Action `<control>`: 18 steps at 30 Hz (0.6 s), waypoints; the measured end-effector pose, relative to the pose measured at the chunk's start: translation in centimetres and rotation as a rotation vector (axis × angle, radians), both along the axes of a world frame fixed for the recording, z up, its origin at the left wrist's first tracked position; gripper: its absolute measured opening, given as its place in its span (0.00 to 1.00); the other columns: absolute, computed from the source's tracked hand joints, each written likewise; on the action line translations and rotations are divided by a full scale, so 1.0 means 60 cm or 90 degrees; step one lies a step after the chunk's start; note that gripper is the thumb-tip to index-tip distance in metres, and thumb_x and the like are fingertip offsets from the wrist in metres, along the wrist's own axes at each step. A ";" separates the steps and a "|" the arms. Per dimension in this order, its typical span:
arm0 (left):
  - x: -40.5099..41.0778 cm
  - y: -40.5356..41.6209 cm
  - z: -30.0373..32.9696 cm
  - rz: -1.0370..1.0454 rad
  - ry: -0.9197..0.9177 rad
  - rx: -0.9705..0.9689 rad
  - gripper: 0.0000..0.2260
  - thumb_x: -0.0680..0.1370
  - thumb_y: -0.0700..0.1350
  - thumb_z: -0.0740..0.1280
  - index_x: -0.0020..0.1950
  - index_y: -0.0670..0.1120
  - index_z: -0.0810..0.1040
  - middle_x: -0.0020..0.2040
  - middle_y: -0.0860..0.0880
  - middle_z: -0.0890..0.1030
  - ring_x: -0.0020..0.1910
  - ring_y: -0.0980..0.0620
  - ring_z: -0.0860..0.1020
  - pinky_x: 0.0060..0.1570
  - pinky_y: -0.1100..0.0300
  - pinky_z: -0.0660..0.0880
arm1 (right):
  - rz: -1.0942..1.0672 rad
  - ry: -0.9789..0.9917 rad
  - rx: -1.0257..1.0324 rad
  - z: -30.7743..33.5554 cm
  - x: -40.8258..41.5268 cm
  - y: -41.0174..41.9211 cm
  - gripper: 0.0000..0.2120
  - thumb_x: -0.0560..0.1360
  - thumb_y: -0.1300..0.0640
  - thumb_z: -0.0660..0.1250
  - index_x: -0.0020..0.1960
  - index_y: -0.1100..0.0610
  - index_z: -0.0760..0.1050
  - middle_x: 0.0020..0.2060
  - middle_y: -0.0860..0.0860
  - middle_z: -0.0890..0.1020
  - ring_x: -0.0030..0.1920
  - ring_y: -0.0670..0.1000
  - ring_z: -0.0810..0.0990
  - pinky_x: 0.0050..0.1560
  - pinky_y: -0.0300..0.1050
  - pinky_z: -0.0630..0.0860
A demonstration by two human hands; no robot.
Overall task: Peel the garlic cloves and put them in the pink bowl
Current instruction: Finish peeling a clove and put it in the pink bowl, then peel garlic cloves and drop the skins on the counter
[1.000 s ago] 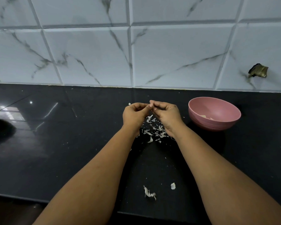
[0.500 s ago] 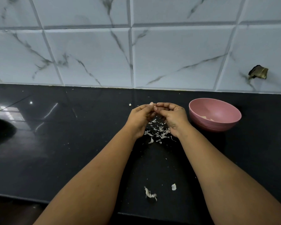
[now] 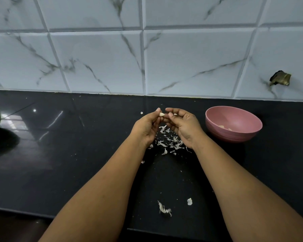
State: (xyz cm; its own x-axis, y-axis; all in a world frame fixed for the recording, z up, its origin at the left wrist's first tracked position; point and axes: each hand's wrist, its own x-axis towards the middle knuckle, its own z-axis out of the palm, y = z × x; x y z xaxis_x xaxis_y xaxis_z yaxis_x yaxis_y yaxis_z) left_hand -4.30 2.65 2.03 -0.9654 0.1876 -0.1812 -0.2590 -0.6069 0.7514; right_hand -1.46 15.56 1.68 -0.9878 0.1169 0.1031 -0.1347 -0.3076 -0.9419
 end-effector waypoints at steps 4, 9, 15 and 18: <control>0.010 0.002 -0.006 0.033 0.065 -0.070 0.08 0.73 0.38 0.74 0.36 0.42 0.77 0.31 0.48 0.81 0.29 0.57 0.78 0.36 0.68 0.78 | 0.018 -0.013 0.008 -0.001 0.004 -0.011 0.06 0.77 0.59 0.67 0.52 0.58 0.80 0.42 0.53 0.84 0.43 0.48 0.83 0.47 0.39 0.79; 0.021 0.002 -0.009 0.050 0.106 -0.155 0.10 0.75 0.41 0.73 0.35 0.42 0.77 0.32 0.48 0.80 0.31 0.55 0.77 0.35 0.67 0.77 | -0.019 0.062 0.126 0.000 0.016 -0.009 0.09 0.72 0.66 0.72 0.52 0.61 0.82 0.41 0.58 0.84 0.43 0.50 0.84 0.48 0.39 0.79; 0.026 0.004 -0.017 0.081 0.283 -0.375 0.03 0.79 0.38 0.68 0.51 0.44 0.80 0.41 0.46 0.85 0.38 0.54 0.84 0.45 0.58 0.81 | -0.368 0.295 0.680 0.026 0.032 0.036 0.08 0.77 0.62 0.66 0.54 0.58 0.82 0.46 0.56 0.77 0.41 0.48 0.77 0.48 0.34 0.72; 0.030 -0.010 -0.022 0.143 0.376 -0.594 0.05 0.77 0.42 0.71 0.46 0.53 0.82 0.41 0.52 0.85 0.42 0.53 0.84 0.50 0.53 0.81 | -0.529 0.377 0.694 0.078 0.066 0.085 0.08 0.76 0.66 0.65 0.52 0.64 0.81 0.49 0.61 0.75 0.45 0.48 0.74 0.50 0.20 0.64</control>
